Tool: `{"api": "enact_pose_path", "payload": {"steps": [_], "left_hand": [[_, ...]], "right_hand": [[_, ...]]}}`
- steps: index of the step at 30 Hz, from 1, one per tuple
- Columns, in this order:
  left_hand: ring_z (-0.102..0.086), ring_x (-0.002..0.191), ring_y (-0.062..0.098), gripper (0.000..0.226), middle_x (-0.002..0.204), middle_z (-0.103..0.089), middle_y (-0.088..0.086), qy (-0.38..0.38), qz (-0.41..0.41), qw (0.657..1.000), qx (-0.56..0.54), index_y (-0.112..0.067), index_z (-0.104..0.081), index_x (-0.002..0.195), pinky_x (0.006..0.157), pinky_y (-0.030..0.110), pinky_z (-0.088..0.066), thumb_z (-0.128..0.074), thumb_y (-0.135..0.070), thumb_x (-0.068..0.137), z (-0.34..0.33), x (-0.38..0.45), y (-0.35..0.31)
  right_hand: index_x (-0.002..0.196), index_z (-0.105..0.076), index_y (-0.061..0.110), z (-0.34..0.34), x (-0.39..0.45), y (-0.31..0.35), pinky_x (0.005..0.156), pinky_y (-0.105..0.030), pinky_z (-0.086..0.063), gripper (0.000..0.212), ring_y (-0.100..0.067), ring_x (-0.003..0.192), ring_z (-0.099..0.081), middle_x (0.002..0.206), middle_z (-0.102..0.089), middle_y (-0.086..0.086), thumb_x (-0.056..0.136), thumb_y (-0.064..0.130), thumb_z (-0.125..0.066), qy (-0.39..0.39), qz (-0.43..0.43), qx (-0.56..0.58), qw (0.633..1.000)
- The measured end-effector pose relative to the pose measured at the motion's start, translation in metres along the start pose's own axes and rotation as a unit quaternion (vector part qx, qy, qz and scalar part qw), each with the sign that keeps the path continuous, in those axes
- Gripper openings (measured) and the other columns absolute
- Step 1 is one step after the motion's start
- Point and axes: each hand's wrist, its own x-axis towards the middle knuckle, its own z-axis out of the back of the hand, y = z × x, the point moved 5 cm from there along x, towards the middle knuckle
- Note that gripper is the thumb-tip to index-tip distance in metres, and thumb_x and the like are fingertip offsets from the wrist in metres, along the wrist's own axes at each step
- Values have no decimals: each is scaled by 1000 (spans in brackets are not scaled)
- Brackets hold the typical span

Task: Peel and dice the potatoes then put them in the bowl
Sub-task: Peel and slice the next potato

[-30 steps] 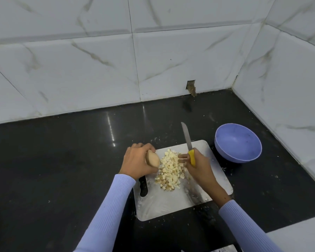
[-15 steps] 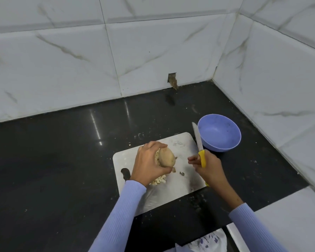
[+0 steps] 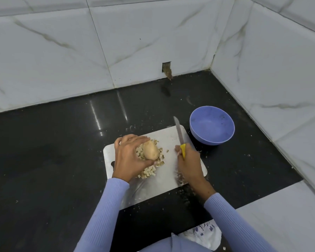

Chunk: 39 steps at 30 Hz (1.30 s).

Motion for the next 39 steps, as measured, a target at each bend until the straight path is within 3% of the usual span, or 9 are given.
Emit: {"api": "enact_pose_path", "payload": {"steps": [5,10,15,18,23,26,29,36,39], "left_hand": [[-43,103,4,70,103,-65,-16,-6,3,1000,4,-25,-71,104,92,27,-17,-94,-33,38,-1,-1,-2],[-46,104,6,71,107,-64,-18,14,-1,1000,-13,-25,-72,104,92,22,-16,-93,-37,38,-16,-2,-11],[-51,105,9,74,112,-67,-13,75,-13,996,-38,-27,-71,106,96,22,-17,-79,-56,38,-51,-10,-35],[-52,102,9,74,111,-67,-13,87,-19,995,-53,-24,-71,106,98,17,-17,-72,-63,43,-67,-16,-46],[-41,99,-4,75,108,-67,-12,64,-7,996,-58,-23,-69,103,100,25,-24,-69,-69,44,-72,-19,-42],[-51,102,2,77,110,-68,-8,84,-13,995,-42,-21,-69,105,107,25,-16,-66,-73,49,-69,-21,-40],[-57,112,11,75,121,-65,0,111,-23,993,-27,-16,-68,113,109,21,-8,-75,-64,56,-67,-21,-39],[-37,121,-4,76,134,-55,3,160,-24,983,-83,-10,-59,127,106,3,6,-86,-38,61,-72,-20,-40],[-40,122,0,74,135,-55,2,148,-3,984,-98,-11,-60,126,106,3,2,-86,-36,61,-74,-20,-39]], "right_hand": [[103,-46,6,-26,-8,20,65,-31,-47,8,-23,83,-60,94,-62,-10,95,6,-44,137,21,-38,990],[92,-52,10,17,-8,5,75,-26,-50,14,-10,94,-63,105,-67,4,91,-1,-45,61,-23,104,992],[88,-43,4,48,-17,-16,52,-32,-53,6,-12,56,-64,87,-69,0,92,3,-48,91,-63,121,986],[87,-46,5,49,-25,-22,56,-33,-55,15,-15,58,-61,79,-66,-2,90,12,-58,82,-43,70,993],[82,-50,7,49,-26,-25,58,-13,-48,25,-4,73,-63,83,-67,3,81,18,-73,27,-25,75,996],[79,-49,16,43,-27,-21,58,-9,-47,27,-1,73,-63,83,-67,11,78,21,-76,32,-21,83,996],[79,-50,19,38,-27,-20,58,-11,-48,28,1,74,-63,84,-67,12,77,23,-77,37,-19,81,996],[78,-50,20,40,-25,-26,61,-26,-57,27,-5,77,-66,87,-69,9,78,23,-77,45,-34,95,994],[80,-51,19,41,-23,-26,58,-18,-53,25,-4,75,-65,87,-68,9,80,24,-75,50,-43,88,994]]}}
